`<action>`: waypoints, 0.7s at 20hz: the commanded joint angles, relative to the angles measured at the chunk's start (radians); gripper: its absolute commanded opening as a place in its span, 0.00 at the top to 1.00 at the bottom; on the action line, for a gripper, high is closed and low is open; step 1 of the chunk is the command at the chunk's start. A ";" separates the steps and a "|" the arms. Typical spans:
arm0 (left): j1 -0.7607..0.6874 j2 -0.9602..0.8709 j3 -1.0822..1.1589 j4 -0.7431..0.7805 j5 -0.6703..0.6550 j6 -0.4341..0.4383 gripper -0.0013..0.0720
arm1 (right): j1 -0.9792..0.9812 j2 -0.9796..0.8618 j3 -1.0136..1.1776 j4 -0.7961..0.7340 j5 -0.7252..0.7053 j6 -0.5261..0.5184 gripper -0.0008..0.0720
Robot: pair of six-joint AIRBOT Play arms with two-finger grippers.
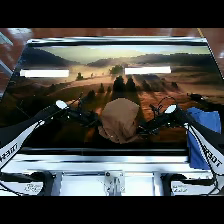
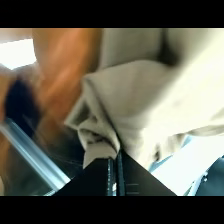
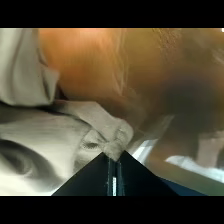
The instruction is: Fold the shirts.
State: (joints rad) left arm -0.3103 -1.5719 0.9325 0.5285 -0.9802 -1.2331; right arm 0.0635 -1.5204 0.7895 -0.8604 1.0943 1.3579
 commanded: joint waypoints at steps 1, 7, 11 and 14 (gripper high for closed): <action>0.000 0.013 0.054 0.002 0.002 0.026 0.93 | 0.036 0.009 -0.001 0.016 -0.018 -0.007 0.90; 0.002 0.230 0.304 0.212 0.002 0.033 0.93 | -0.035 0.349 0.220 0.018 0.004 -0.122 0.90; 0.024 0.418 0.669 0.224 0.004 0.034 0.93 | -0.037 0.576 0.593 0.017 -0.089 -0.104 0.90; 0.038 0.487 0.979 0.225 0.004 0.025 0.93 | -0.037 0.646 0.856 0.013 -0.190 -0.018 0.90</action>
State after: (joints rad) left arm -0.2852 -1.1645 1.6547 0.7322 -0.9829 -1.2011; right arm 0.0296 -0.9672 1.4113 -0.8440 1.0069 1.2842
